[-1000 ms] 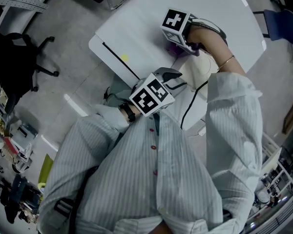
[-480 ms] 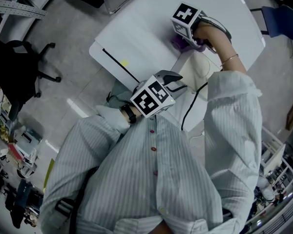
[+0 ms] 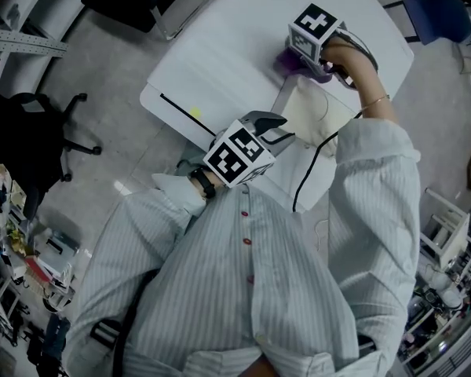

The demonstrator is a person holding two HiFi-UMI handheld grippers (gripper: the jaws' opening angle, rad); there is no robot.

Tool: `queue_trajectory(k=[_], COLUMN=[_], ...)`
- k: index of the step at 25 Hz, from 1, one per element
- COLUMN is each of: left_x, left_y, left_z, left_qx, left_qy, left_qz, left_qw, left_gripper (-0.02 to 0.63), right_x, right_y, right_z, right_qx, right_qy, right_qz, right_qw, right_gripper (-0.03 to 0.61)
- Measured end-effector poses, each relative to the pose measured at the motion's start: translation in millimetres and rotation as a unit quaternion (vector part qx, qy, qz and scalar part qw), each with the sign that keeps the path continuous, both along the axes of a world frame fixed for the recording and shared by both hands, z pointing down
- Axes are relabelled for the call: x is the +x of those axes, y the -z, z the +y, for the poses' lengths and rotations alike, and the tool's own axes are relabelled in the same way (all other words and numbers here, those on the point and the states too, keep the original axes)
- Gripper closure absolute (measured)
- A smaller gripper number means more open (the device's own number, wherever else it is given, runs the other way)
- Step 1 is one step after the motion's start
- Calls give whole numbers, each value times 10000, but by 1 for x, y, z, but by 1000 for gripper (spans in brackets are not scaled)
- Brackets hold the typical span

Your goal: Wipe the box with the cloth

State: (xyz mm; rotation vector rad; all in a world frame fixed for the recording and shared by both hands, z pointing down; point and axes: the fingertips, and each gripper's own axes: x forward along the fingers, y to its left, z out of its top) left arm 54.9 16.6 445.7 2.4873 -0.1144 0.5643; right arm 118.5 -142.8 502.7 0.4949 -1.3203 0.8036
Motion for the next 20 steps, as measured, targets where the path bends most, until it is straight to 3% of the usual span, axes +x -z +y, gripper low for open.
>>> queue_trajectory(k=[6, 11, 16, 20], left_x=[-4, -5, 4, 13], left_y=[11, 28, 58, 85], left_z=[-9, -21, -37, -48], left_qx=[114, 316, 518, 620], left_qy=[-96, -86, -241, -253], left_qz=[116, 225, 504, 780], left_qw=[9998, 9992, 9971, 9947], left_gripper=[480, 480, 482, 494], right_x=[2, 12, 28, 37], right_y=[39, 89, 145, 185], right_z=[7, 14, 37, 61], right_qx=[705, 1864, 3245, 4356], right_qy=[-832, -1360, -1932, -2305], right_qz=[-807, -1418, -1953, -2243], right_qw=[9908, 9626, 9051, 8407], right_gripper=[517, 517, 517, 517])
